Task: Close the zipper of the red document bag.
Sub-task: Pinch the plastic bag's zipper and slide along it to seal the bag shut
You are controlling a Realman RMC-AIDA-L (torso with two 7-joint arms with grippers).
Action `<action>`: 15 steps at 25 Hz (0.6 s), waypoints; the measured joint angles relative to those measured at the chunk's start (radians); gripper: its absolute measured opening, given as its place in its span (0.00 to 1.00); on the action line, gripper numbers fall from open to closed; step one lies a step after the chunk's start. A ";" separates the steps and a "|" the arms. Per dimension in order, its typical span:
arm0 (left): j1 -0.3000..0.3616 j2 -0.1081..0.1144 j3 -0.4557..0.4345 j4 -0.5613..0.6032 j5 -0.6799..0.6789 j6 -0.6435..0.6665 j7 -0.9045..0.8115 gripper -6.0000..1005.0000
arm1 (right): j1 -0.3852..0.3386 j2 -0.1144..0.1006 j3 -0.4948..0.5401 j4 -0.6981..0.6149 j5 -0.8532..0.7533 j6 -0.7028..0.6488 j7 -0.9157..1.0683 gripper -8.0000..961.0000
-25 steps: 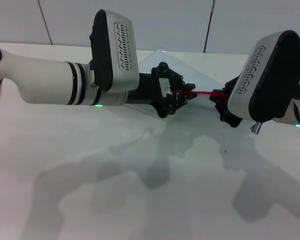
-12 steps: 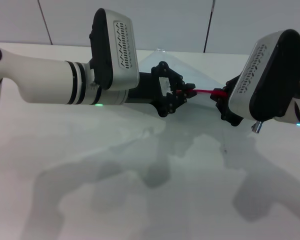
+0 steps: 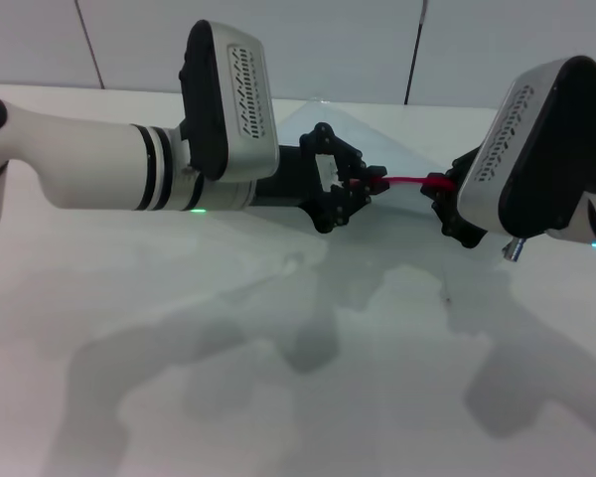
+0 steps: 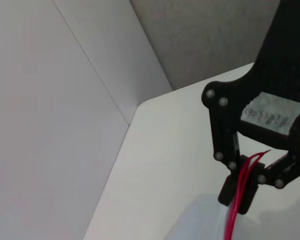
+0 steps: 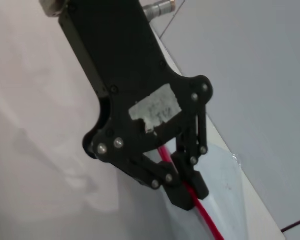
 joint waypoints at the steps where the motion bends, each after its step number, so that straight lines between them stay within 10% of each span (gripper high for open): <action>1: 0.001 -0.001 -0.001 -0.001 0.000 0.001 0.000 0.10 | -0.001 0.000 0.002 0.000 0.000 0.000 0.000 0.10; 15: 0.063 0.016 -0.056 -0.013 0.003 0.043 0.000 0.11 | -0.024 0.000 0.087 -0.004 -0.005 0.002 0.000 0.10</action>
